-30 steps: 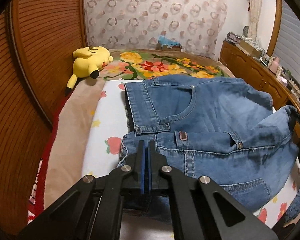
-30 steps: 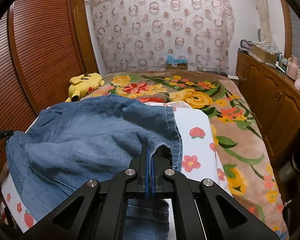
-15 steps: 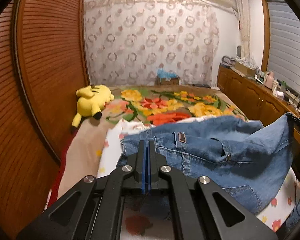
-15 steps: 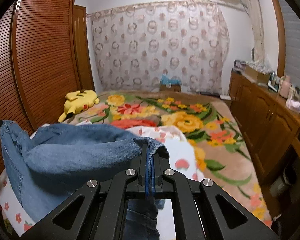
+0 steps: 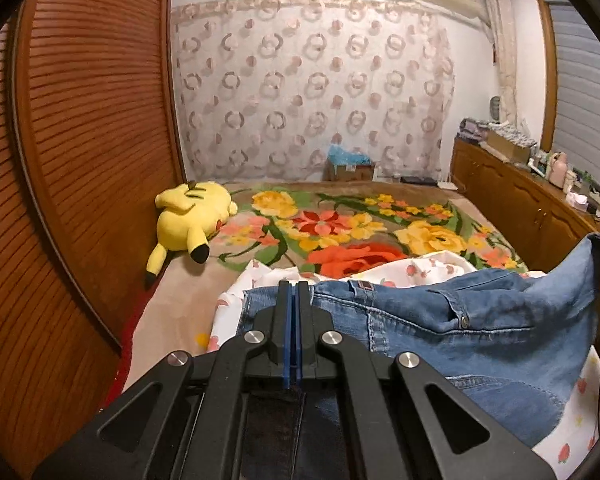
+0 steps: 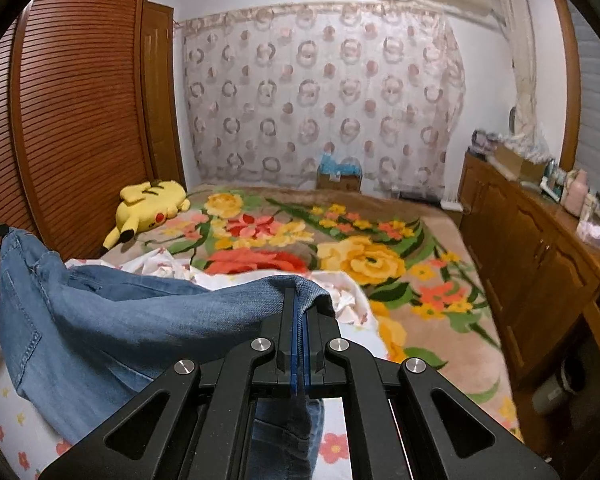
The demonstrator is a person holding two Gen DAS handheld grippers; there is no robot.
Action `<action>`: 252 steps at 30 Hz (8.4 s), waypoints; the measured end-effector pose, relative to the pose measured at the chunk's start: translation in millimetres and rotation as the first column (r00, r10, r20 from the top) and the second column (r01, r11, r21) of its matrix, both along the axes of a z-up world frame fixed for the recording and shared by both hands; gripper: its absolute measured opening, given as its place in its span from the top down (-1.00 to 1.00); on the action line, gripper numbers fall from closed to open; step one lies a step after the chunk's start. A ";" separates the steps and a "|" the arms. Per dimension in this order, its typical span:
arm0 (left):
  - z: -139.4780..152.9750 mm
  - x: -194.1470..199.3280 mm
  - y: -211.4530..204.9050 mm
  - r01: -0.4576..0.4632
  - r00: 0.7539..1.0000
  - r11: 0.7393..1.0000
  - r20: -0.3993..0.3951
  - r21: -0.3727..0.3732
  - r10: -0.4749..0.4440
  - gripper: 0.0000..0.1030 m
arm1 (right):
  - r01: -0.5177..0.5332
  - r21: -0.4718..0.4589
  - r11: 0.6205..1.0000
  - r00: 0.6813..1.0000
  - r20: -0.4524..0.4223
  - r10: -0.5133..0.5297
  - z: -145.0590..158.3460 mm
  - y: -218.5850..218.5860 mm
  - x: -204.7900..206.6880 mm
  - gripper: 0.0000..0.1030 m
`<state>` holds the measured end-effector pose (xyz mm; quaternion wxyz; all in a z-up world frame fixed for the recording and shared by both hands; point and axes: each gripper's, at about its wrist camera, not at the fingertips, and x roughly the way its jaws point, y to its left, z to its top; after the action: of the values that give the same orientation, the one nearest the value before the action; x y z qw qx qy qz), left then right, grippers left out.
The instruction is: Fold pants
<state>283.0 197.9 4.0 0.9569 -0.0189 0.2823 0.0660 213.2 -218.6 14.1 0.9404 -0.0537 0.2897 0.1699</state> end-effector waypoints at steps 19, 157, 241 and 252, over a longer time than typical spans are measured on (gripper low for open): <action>-32.9 30.8 -53.6 0.161 0.982 0.985 -0.094 -0.055 -0.165 0.10 | 0.034 -0.016 0.999 0.983 -0.178 -0.036 -33.4 -1.1 27.1 0.30; -85.7 29.6 2.4 0.118 0.963 0.993 -0.242 -0.031 -0.122 0.84 | 0.029 0.105 0.994 0.985 -0.171 -0.010 -57.5 -28.2 -15.4 0.97; -61.8 -5.6 -209.5 0.478 0.853 0.868 -0.166 -0.131 -0.495 -0.15 | 0.015 0.065 0.998 0.978 -0.207 -0.002 -60.0 -2.0 -7.0 0.59; -79.9 -12.5 -262.2 0.573 0.776 0.807 -0.225 -0.142 -0.590 -0.01 | 0.029 0.042 0.999 0.967 -0.253 -0.018 -66.0 -4.4 -5.9 0.55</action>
<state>270.5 -64.4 -76.0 0.8841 0.0466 0.3983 -0.2400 207.3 -223.0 -51.9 0.8987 -0.0070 0.4040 0.1706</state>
